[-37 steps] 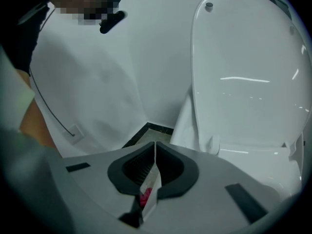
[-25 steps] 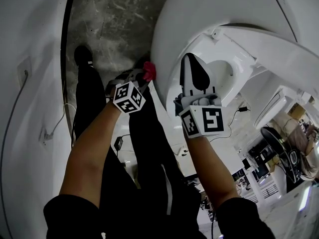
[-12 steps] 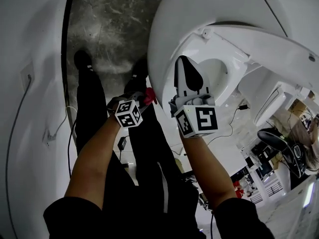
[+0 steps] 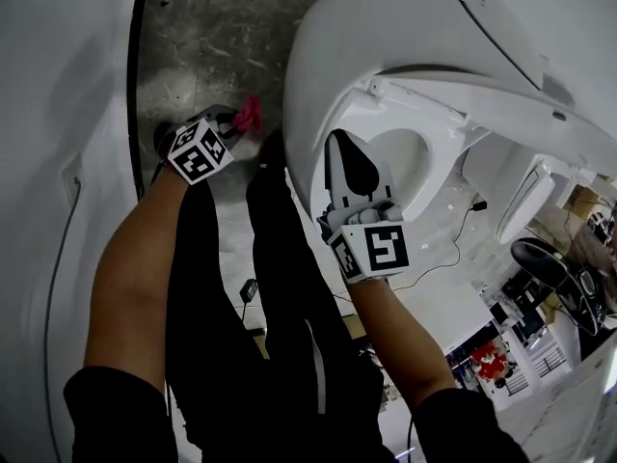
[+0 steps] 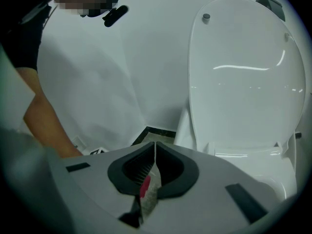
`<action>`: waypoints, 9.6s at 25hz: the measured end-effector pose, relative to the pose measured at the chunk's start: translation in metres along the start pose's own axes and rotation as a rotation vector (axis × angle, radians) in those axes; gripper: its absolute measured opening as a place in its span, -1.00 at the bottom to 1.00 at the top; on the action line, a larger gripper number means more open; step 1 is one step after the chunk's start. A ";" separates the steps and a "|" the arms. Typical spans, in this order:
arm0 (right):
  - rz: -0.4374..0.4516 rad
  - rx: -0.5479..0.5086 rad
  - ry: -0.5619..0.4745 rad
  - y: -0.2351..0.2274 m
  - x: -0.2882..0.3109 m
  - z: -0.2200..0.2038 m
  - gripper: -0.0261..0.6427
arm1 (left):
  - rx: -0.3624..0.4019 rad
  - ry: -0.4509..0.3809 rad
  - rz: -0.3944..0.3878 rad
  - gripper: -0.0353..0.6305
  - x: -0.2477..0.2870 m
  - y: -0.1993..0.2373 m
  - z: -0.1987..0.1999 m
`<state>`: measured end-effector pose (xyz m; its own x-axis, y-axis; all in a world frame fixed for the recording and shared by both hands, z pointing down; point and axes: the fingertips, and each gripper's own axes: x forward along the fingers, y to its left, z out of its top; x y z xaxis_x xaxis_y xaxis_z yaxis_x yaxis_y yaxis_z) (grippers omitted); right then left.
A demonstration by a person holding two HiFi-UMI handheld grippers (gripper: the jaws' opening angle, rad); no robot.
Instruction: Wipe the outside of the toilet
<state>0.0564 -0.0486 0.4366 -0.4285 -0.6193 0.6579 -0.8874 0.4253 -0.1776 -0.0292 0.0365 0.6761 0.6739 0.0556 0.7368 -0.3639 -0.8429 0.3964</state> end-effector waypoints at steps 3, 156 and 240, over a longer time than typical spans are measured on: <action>-0.007 0.014 0.004 -0.001 0.003 -0.001 -0.81 | 0.027 -0.046 0.067 -0.68 -0.005 0.060 0.041; -0.095 0.097 -0.103 -0.018 -0.072 -0.014 -0.81 | -0.164 0.007 -0.398 -0.72 0.097 -0.241 -0.024; 0.087 -0.079 -0.573 -0.040 -0.844 -0.095 -0.82 | -0.013 -0.828 0.665 -0.72 -0.303 -0.814 0.324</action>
<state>0.4695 0.5202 -0.0418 -0.5421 -0.8288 0.1389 -0.8391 0.5248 -0.1431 0.2715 0.5328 -0.0473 0.5628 -0.8003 0.2069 -0.8238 -0.5637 0.0606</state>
